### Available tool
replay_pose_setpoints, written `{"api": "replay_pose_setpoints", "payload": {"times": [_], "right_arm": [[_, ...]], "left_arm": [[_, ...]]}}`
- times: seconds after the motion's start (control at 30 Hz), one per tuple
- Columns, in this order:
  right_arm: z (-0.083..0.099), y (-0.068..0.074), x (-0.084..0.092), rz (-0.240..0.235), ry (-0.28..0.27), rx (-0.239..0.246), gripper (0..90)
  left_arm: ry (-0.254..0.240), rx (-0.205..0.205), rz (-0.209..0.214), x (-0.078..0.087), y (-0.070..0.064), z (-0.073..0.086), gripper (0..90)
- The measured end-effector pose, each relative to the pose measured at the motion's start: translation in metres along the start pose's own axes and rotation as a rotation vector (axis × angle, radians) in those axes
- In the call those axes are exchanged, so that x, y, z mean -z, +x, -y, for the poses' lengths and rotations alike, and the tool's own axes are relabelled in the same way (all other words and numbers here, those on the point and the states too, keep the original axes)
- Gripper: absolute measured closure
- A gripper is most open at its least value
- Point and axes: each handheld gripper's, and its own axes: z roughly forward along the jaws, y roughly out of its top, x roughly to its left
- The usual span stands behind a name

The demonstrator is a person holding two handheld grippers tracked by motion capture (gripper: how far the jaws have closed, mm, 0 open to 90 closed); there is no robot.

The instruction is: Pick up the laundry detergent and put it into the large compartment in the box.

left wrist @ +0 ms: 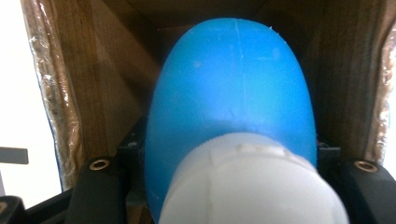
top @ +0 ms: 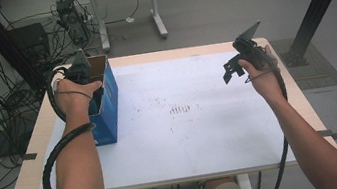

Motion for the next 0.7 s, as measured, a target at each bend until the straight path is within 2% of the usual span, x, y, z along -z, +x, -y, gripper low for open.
{"api": "replay_pose_setpoints", "payload": {"times": [0.4, 0.7], "right_arm": [[0.0005, -0.0004, 0.0014, -0.004, -0.004, 0.004, 6.0], [0.0009, -0.0003, 0.0015, -0.009, -0.008, 0.003, 6.0]], "left_arm": [[-0.002, -0.005, -0.01, 0.0013, -0.0012, 0.0002, 34.6], [-0.006, -0.009, -0.015, 0.0082, -0.0008, 0.0016, 31.4]]}}
